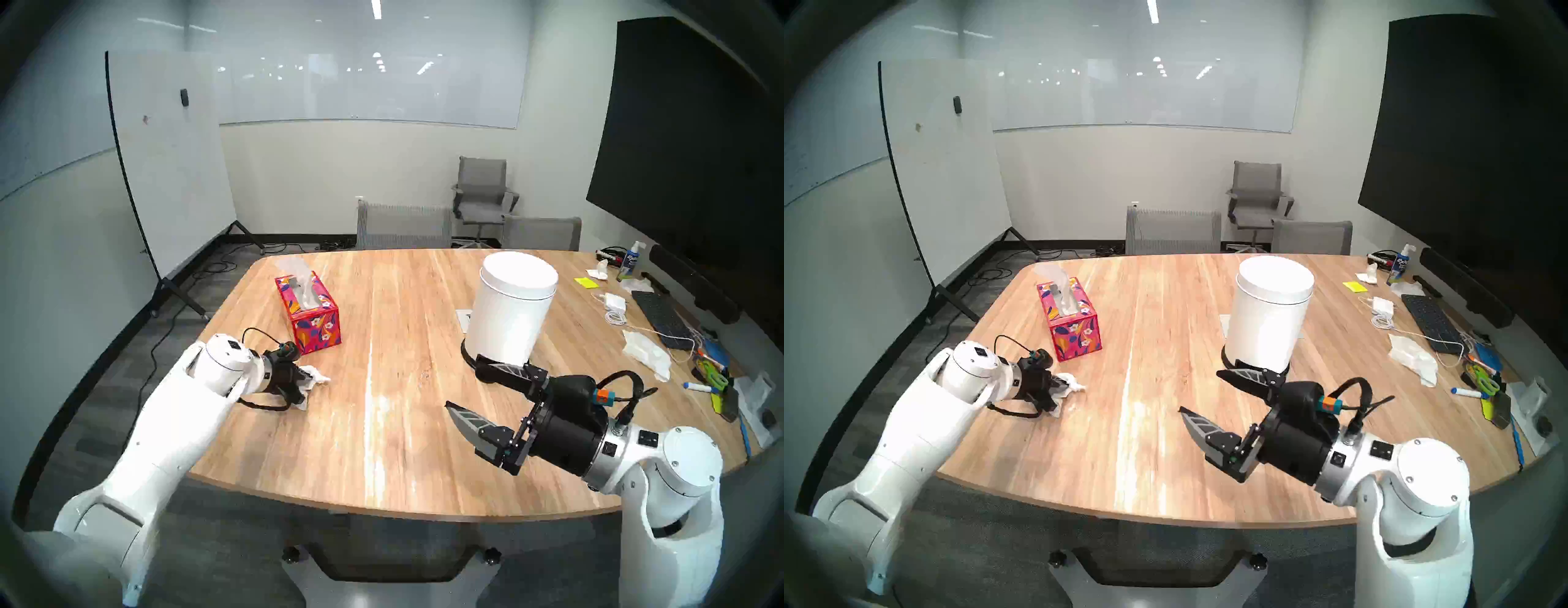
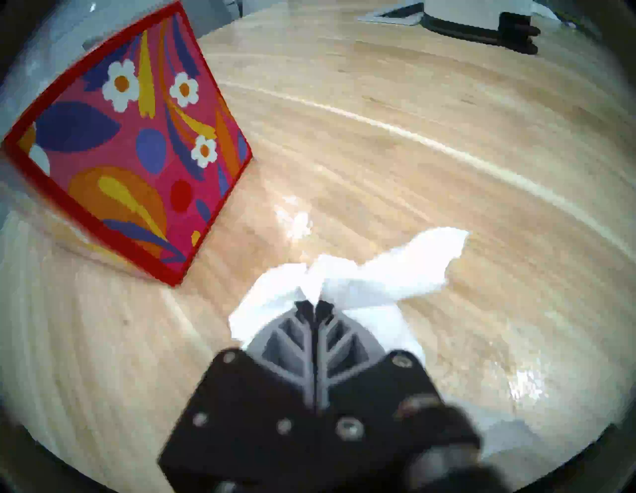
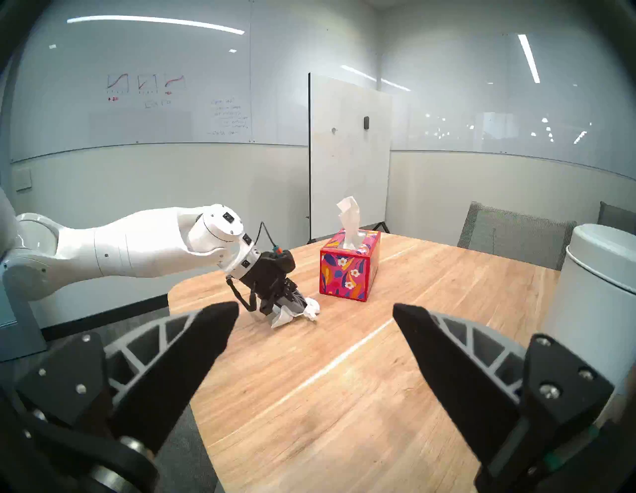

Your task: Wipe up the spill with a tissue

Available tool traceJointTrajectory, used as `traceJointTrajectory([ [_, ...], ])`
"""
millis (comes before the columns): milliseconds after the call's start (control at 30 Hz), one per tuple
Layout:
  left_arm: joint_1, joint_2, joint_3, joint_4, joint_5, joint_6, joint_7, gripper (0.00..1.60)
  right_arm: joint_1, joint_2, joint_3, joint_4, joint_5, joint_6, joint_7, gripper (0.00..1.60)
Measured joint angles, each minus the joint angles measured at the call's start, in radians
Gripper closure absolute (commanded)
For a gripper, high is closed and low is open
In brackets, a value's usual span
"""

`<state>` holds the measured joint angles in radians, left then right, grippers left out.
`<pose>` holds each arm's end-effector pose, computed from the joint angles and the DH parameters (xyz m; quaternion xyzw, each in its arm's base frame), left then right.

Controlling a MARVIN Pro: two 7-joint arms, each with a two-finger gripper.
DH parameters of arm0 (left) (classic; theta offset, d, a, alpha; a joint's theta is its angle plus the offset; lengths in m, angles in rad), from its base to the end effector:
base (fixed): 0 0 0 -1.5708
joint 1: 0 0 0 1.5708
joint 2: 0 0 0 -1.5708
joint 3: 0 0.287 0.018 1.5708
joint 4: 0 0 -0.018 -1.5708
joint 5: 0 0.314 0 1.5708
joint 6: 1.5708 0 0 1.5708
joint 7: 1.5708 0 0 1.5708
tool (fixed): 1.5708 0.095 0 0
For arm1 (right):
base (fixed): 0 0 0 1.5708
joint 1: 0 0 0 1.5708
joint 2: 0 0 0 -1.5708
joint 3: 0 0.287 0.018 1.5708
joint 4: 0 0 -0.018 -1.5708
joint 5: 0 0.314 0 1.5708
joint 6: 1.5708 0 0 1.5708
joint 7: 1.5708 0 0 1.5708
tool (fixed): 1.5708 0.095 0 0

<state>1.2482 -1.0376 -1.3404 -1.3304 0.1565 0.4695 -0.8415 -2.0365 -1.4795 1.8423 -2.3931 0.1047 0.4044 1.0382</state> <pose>0.4634 0.0925 -0.3151 0.8377 -0.3995 0.3674 0.0611 0.2435 0.0005 -0.1716 -0.6668 -0.3240 -0.6135 0.2721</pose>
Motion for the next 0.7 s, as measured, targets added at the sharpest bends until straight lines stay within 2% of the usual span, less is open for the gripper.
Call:
traceJointTrajectory([
  [333,0.13,0.071,-0.05,-0.147,-0.039,0.028,-0.068,1.6,0.0,0.0,0.0,0.0,0.0,0.0,0.0,0.0],
  [700,0.232,0.083,-0.06,-0.287,-0.061,0.065,-0.089,1.6,0.0,0.0,0.0,0.0,0.0,0.0,0.0,0.0],
])
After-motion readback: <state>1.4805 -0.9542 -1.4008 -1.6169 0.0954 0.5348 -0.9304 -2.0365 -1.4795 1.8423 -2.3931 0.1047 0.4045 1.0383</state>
